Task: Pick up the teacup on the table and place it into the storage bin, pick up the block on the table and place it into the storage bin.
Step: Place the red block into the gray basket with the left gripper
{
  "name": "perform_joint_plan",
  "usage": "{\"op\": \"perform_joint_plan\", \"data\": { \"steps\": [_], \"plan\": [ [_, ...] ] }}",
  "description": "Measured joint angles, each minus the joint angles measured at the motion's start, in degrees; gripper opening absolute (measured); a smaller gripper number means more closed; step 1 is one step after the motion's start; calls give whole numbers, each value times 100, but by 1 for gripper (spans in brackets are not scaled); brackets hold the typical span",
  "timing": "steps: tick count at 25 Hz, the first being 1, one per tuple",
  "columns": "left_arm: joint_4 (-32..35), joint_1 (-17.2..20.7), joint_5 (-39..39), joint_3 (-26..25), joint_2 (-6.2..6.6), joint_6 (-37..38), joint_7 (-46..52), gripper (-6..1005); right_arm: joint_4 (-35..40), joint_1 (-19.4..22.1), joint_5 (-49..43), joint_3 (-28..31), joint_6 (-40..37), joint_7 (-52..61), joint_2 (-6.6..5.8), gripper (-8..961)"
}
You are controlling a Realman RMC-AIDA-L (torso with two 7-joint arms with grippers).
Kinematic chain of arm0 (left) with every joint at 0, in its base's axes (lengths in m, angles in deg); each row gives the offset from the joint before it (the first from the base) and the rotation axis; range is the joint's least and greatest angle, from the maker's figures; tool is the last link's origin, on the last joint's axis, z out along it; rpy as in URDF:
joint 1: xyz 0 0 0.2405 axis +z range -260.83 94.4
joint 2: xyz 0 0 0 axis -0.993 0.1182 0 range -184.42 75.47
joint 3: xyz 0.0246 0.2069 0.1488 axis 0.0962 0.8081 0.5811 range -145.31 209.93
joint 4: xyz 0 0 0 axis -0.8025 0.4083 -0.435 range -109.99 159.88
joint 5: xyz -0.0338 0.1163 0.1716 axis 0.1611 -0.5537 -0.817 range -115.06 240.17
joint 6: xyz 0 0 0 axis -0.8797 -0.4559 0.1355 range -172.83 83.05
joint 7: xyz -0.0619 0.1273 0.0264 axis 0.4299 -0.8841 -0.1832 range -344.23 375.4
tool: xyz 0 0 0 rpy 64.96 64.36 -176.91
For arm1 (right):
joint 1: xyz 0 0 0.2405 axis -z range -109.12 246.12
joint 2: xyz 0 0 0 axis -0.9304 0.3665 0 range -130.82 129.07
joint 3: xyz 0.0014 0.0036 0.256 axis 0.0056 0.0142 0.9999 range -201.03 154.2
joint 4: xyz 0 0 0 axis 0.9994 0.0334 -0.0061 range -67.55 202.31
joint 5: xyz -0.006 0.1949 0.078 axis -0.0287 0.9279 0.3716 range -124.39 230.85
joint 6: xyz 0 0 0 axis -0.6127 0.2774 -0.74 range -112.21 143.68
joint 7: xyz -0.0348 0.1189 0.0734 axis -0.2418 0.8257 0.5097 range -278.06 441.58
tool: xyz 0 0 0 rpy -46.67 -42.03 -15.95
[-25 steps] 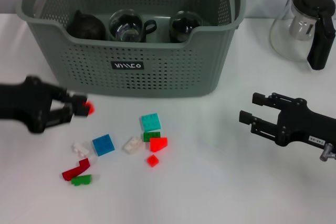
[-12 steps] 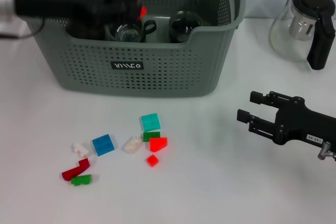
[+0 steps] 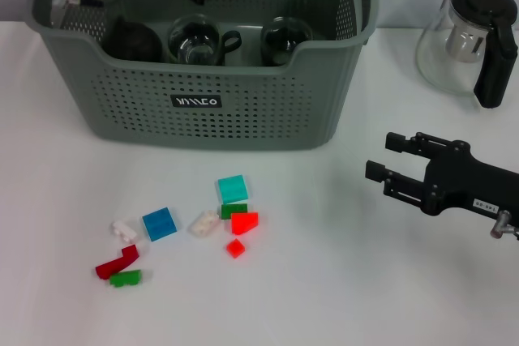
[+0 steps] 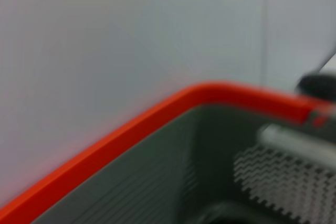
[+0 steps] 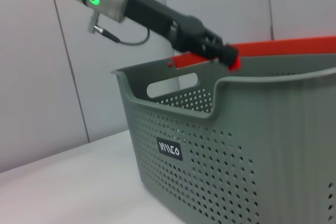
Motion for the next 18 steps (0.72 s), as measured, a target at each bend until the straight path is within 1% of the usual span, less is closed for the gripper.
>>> {"op": "perform_joint_plan", "data": {
  "steps": [1, 4, 7, 9, 13, 18],
  "plan": [
    [-58, -45, -311, 77, -53, -193, 79, 246, 3, -2, 0, 17, 0, 0, 2, 646],
    [-196, -144, -918, 144, -185, -549, 142, 250, 2, -5, 1, 60, 1, 0, 2, 645],
    [-234, -164, -1270, 187, -274, -673, 137, 253, -1, -5, 1, 73, 1, 0, 2, 644],
    [-234, -173, -1323, 190, -293, -638, 167, 256, -5, -6, 1, 75, 1, 0, 2, 645],
    [-246, -234, -1341, 169, -244, -398, 462, 261, -17, -9, 1, 129, 1, 0, 7, 646],
    [-105, -214, -1311, 155, -245, -212, 569, 268, -28, -14, 0, 142, -2, 0, 4, 645]
  ]
}}
